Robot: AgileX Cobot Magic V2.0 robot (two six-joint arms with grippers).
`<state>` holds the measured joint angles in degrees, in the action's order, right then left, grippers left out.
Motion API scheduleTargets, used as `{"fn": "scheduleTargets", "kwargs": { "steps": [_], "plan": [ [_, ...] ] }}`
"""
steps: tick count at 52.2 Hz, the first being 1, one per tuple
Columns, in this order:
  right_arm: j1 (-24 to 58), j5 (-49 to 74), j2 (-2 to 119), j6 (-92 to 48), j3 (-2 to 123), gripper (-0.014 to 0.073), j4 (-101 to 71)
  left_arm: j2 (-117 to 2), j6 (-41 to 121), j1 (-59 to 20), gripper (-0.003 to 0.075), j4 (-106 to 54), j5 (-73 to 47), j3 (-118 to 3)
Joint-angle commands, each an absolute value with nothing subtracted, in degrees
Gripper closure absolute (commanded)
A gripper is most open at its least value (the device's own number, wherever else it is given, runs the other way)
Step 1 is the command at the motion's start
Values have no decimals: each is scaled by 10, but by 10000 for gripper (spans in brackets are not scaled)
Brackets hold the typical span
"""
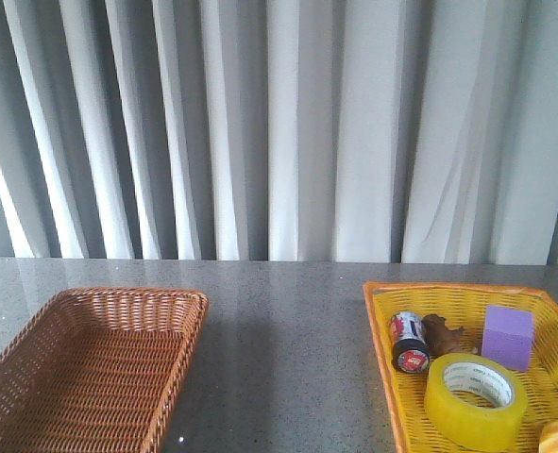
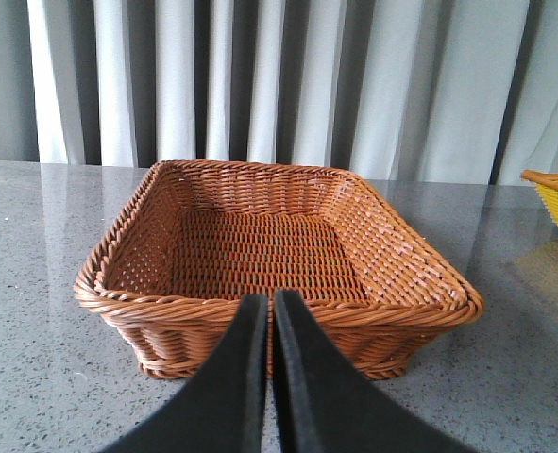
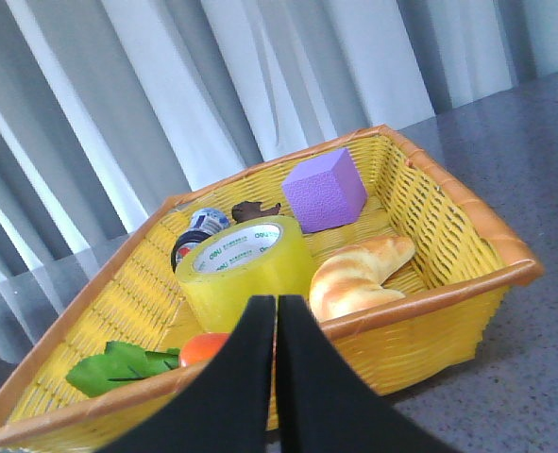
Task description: Transfer tape with both arms
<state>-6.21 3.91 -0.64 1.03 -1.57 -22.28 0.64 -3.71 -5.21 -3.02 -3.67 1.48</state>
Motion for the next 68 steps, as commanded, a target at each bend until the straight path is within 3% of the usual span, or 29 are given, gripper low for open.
{"fn": "scheduleTargets", "kwargs": {
  "steps": [1, 24, 32, 39, 47, 51, 60, 68],
  "plan": [
    [-64, -9, -15, 10, -18, 599, -257, 15, -39, -51, 720, -37, 22, -2],
    [-45, 41, 17, -14, 80, 571, -292, 15, -138, -53, 718, -36, 171, -19],
    [-45, 54, 74, -63, 153, 463, -292, 15, -158, -53, 709, -31, 99, -78],
    [-45, 54, 136, -108, 211, 284, -292, 15, -159, -53, 682, -33, 43, -132],
    [-45, 0, 191, -128, 249, 83, -292, 15, -159, -53, 622, -37, 6, -175],
    [-45, -67, 205, -128, 250, 28, -292, 15, -160, -53, 581, -38, 0, -189],
    [-45, -111, 208, -129, 249, 24, -283, 15, -160, -53, 461, -83, -12, -204],
    [-45, -20, 238, -130, 295, 50, -225, -3, -159, -53, 388, -112, -26, -205]
  ]
}}
